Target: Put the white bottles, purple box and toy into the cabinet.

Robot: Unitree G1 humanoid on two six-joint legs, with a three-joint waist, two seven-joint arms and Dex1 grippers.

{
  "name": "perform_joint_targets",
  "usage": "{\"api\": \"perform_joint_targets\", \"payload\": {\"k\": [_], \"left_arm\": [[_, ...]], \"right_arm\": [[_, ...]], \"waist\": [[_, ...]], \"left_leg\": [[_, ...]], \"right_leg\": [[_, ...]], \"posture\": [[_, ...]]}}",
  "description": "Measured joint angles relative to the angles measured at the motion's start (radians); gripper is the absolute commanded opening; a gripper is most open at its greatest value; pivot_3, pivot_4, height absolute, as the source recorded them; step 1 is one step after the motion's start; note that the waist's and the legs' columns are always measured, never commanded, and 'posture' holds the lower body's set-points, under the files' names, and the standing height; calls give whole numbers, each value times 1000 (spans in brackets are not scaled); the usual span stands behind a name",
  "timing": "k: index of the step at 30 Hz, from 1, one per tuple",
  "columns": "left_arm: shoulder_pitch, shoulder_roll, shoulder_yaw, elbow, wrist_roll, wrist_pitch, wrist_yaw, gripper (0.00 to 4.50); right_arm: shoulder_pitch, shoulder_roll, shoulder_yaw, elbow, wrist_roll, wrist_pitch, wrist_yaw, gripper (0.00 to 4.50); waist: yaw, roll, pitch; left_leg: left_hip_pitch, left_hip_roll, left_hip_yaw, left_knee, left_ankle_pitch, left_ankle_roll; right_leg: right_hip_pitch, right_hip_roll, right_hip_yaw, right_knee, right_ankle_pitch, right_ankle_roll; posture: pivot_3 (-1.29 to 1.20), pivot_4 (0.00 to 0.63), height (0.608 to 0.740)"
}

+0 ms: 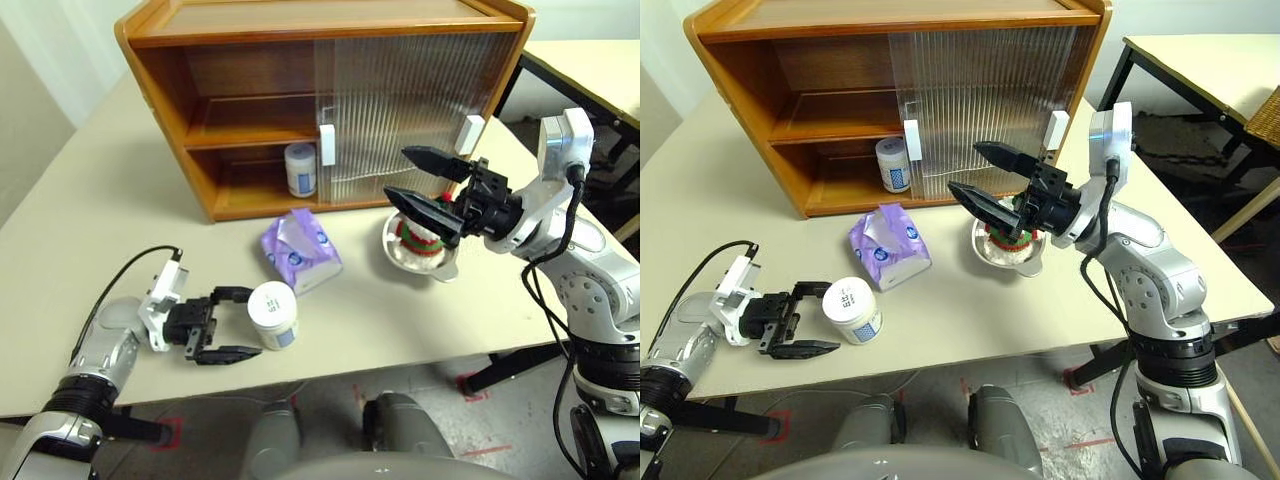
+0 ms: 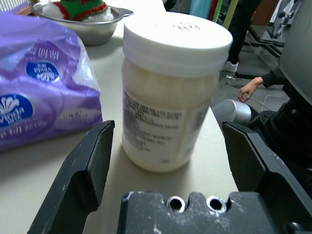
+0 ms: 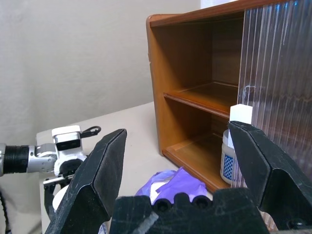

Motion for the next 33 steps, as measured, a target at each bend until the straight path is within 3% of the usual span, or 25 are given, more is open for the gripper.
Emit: {"api": "perform_joint_targets", "payload": {"k": [14,18,19,25,33], "left_arm": [[-20,-90,5,13,66,-4,0,4472],[-20,-108,29,12,84,15,0,3184],[-20,-110,33,11,88,18,0,3085],[-20,-116,61,3,104,58,1,3086],[-17,-77,215,-149,64,222,77,3086]], "right_arm": [[5,-2,0,-1,1,0,-13,4500],[5,-2,0,-1,1,0,-15,4500],[5,-2,0,-1,1,0,-15,4500],[7,-2,0,-1,1,0,-16,4500],[16,6,1,-1,0,-2,-15,4500]], "waist": [[-3,0,0],[-4,0,0],[-4,0,0],[-4,0,0],[-4,0,0]], "left_leg": [[0,-1,0,0,1,2],[0,0,0,0,1,2],[0,-1,0,0,1,2],[0,0,0,1,1,2],[0,0,0,0,1,2]], "right_leg": [[0,2,0,0,0,0],[0,2,0,0,0,0],[0,2,0,0,0,0],[0,2,0,1,0,0],[0,2,0,1,0,0]], "posture": [[-45,0,740],[-44,0,740],[-43,0,740],[-37,0,740],[-16,0,740]]}}
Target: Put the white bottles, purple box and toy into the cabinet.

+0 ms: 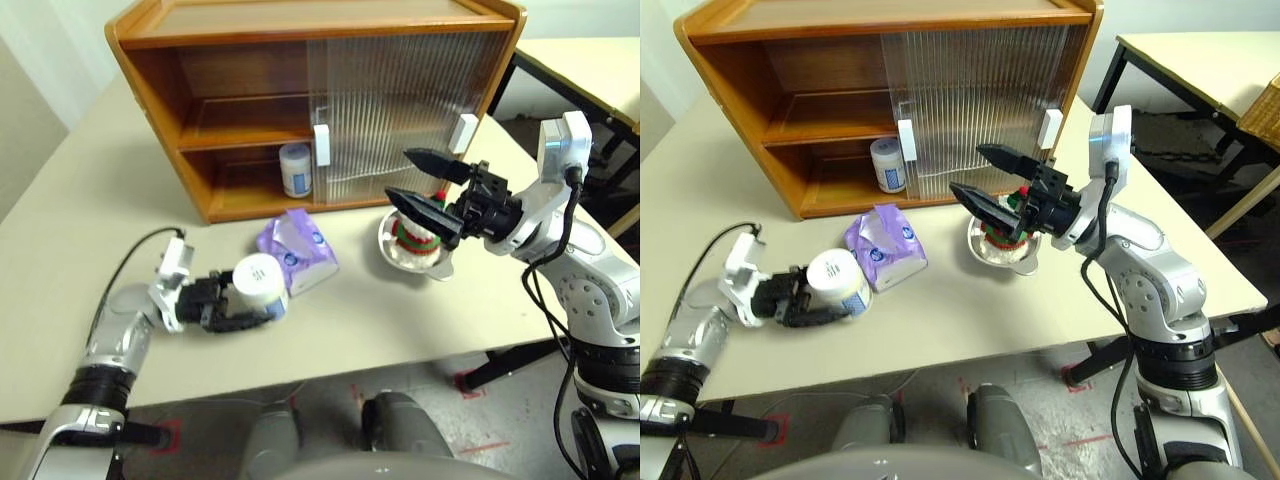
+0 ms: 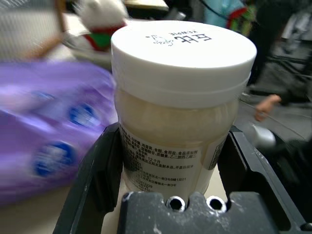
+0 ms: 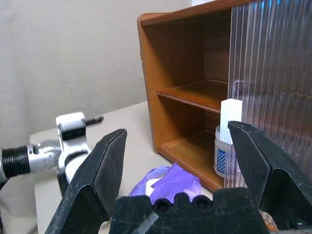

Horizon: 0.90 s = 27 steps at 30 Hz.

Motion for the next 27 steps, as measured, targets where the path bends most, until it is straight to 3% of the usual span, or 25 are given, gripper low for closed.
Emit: {"api": "perform_joint_targets", "payload": {"k": [7,14,27], "left_arm": [[15,17,119,-66,-28,118,107,3086],[-69,-49,193,-40,-21,187,323,3086],[-171,-221,200,182,194,29,704,3086]], "right_arm": [[8,20,2,1,-4,-8,6,4500],[4,36,5,5,-9,-12,13,4500],[23,40,3,-2,-11,-22,-10,4500]], "waist": [[3,0,0],[5,-1,0],[4,-3,-2]], "left_leg": [[0,0,0,0,0,0],[0,-1,0,0,0,0],[0,-1,0,1,0,-1]], "right_leg": [[0,0,0,0,0,0],[1,0,0,0,0,1],[1,2,1,0,1,1]], "posture": [[-7,0,740],[-16,0,740],[-45,0,740]]}}
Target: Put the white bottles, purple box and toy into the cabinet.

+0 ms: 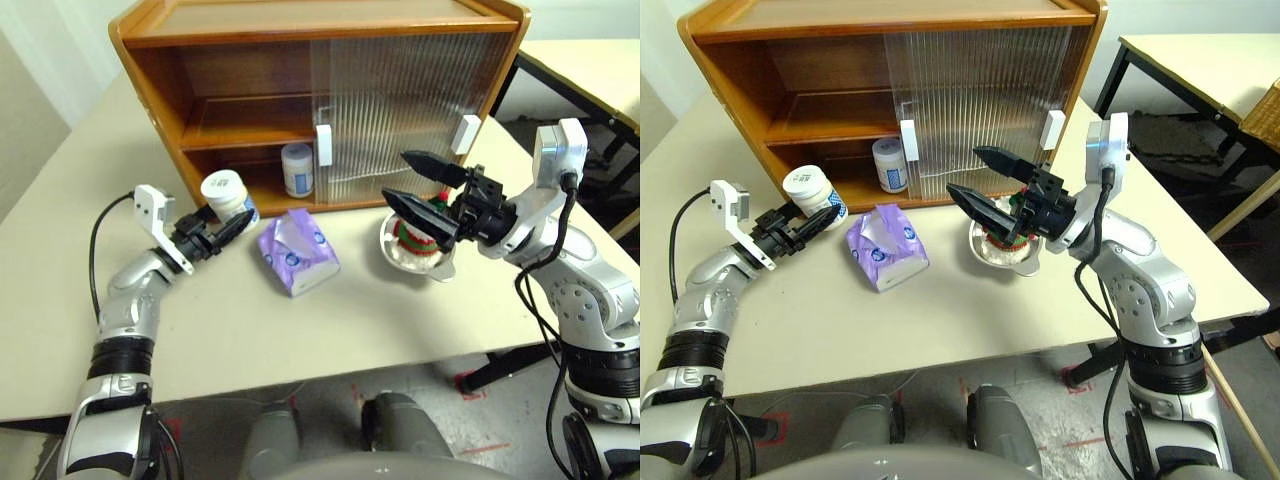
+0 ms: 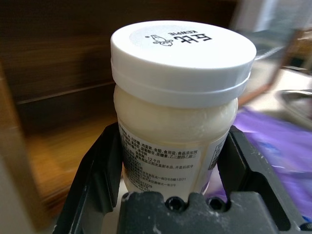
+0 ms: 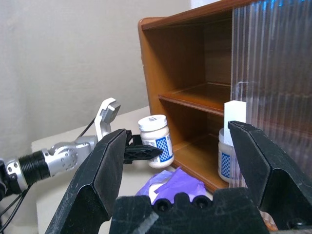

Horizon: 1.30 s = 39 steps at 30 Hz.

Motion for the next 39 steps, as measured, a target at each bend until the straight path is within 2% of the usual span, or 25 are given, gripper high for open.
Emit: {"api": "perform_joint_targets", "payload": {"k": [11,28,39], "left_arm": [[-62,-136,-8,31,96,-68,218,3086],[-177,-179,-20,176,192,-117,418,3086],[-290,-250,-20,319,230,-128,590,3086]], "right_arm": [[20,11,0,-29,0,0,-25,4500],[32,11,-1,-37,0,0,-38,4500],[34,16,0,-37,0,0,-44,4500]], "waist": [[-1,-1,0],[-6,-3,-1],[-7,-4,-1]], "left_leg": [[0,-1,0,1,0,0],[0,-1,0,1,0,-1],[0,-1,0,1,0,-1]], "right_leg": [[0,0,0,0,1,1],[1,1,1,0,1,1],[1,1,0,0,1,2]], "posture": [[-61,0,740],[-68,0,740],[-75,0,740]]}}
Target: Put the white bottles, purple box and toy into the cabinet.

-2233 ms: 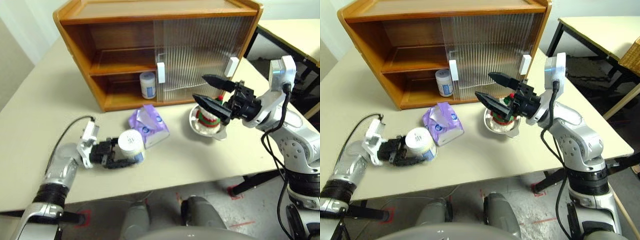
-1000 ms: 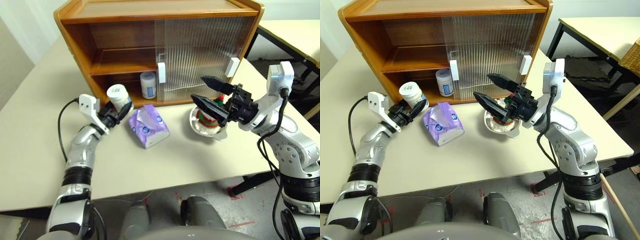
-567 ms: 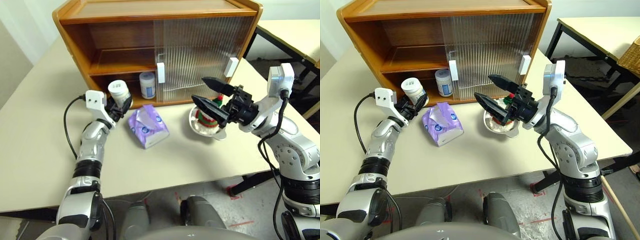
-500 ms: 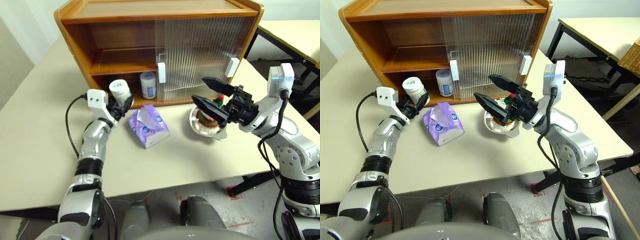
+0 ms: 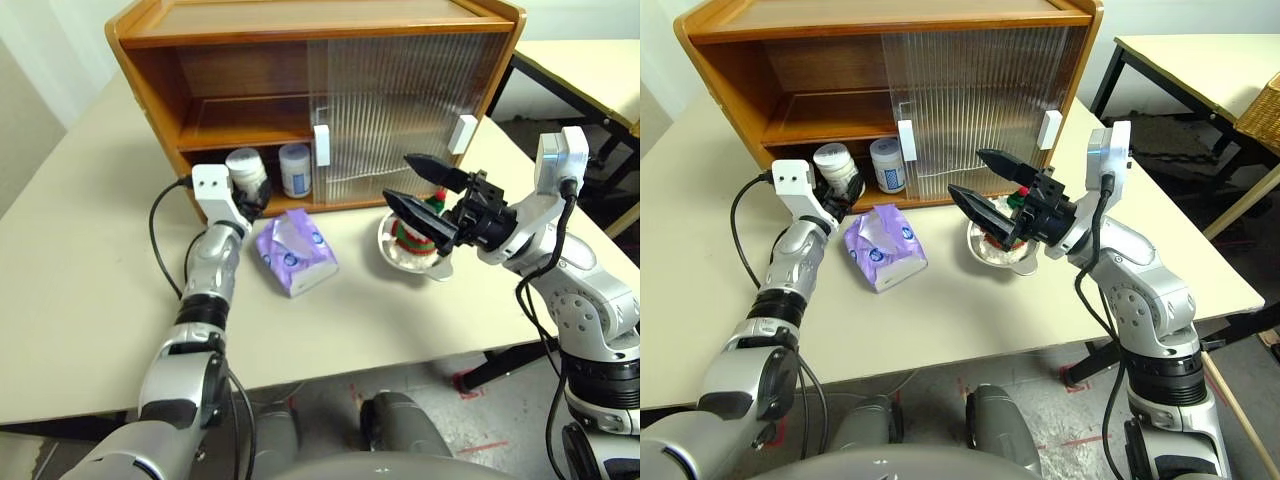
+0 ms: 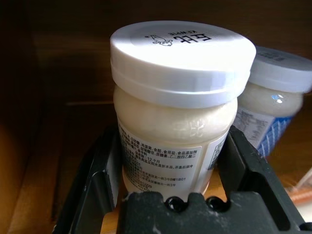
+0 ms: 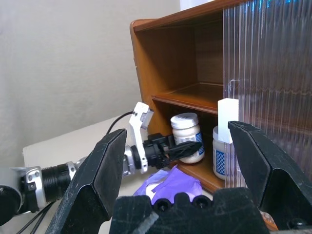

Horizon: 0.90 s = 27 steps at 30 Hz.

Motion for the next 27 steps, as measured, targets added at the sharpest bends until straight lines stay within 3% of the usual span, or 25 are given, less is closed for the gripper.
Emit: {"api": "perform_joint_targets", "payload": {"k": [16,27], "left_arm": [[-141,20,15,287,41,-89,97,3086],[-187,19,17,370,65,-116,130,3086]], "right_arm": [[8,-1,-1,-14,1,0,-12,4500],[21,-6,-2,-29,1,0,-18,4500]], "waist": [[-22,-1,0],[-25,-2,0]], "left_leg": [[0,0,0,0,-1,-2],[0,0,0,0,-3,-5]], "right_leg": [[0,0,0,-1,0,0],[0,0,0,-1,0,0]], "posture": [[-96,0,740],[-102,0,740]]}}
